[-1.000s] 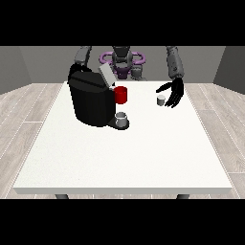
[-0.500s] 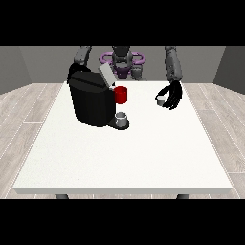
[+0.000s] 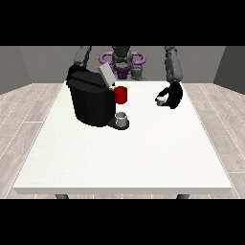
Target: Insert the coffee pod into the coffee machine and close the lid
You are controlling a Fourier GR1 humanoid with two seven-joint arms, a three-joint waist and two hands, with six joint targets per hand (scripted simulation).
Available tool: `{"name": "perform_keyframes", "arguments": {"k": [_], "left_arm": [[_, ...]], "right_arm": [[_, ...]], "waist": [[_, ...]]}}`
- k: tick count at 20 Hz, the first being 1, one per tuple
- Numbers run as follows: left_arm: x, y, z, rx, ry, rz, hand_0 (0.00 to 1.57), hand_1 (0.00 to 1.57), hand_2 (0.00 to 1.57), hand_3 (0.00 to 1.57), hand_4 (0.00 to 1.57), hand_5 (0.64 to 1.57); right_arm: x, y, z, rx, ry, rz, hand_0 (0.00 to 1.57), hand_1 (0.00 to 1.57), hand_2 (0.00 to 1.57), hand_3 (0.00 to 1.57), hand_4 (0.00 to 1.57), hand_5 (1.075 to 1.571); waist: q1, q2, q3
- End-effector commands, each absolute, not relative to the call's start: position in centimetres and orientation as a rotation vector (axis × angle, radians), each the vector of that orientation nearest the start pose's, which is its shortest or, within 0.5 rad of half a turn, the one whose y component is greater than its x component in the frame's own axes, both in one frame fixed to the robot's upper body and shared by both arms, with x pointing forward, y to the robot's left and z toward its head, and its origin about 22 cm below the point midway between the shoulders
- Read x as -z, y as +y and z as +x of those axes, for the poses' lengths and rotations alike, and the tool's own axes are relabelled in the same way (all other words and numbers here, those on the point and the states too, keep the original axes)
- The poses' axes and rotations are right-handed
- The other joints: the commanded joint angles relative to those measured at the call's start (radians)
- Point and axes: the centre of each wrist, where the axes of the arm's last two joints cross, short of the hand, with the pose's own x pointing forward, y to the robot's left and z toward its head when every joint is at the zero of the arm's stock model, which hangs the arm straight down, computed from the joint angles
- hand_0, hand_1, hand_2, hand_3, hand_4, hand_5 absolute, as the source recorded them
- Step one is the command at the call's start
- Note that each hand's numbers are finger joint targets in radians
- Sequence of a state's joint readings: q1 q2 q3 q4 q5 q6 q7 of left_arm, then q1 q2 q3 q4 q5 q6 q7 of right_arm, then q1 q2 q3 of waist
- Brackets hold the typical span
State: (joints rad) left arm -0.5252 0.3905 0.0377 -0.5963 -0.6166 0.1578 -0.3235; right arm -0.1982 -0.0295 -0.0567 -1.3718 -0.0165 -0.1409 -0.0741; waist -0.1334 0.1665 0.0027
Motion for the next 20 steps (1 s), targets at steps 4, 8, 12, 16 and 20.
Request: {"name": "perform_keyframes", "arguments": {"k": [4, 8, 12, 16, 20], "left_arm": [[1.5, 34.3, 35.9, 0.901, -1.376, 0.687, 1.32, 1.32, 1.43, 1.41, 0.55, 1.571], [-1.9, 31.8, 38.5, 0.913, -1.499, 0.616, 1.45, 1.45, 1.45, 1.39, 0.62, 1.571], [-3.8, 29.6, 39.7, 0.960, -1.498, 0.562, 1.32, 1.32, 1.38, 1.35, 0.58, 1.571], [-6.6, 29.8, 40.8, 1.001, -1.489, 0.548, 1.26, 1.26, 1.33, 1.29, 0.54, 1.571], [-9.6, 29.9, 41.8, 1.000, -1.543, 0.549, 1.27, 1.27, 1.34, 1.29, 0.55, 1.571]], "right_arm": [[-1.2, -22.5, 30.4, 0.104, -1.629, -0.113, 0.00, 0.00, 0.00, 0.00, 0.40, 1.571], [0.8, -23.8, 30.1, 0.141, -1.586, -0.120, 0.00, 0.00, 0.00, 0.00, 0.43, 1.571], [2.4, -25.0, 29.8, 0.152, -1.531, -0.146, 0.00, 0.00, 0.00, 0.00, 0.50, 1.571], [2.0, -24.2, 29.7, 0.088, -1.501, -0.102, 0.00, 0.00, 0.00, 0.00, 0.47, 1.571], [2.2, -23.3, 29.7, 0.081, -1.509, -0.116, 0.00, 0.00, 0.00, 0.00, 0.46, 1.571]], "waist": [[0.021, -0.009, -0.0028], [0.033, -0.038, -0.0023], [0.044, -0.076, -0.0024], [0.028, -0.122, -0.0025], [0.016, -0.114, -0.0026]]}}
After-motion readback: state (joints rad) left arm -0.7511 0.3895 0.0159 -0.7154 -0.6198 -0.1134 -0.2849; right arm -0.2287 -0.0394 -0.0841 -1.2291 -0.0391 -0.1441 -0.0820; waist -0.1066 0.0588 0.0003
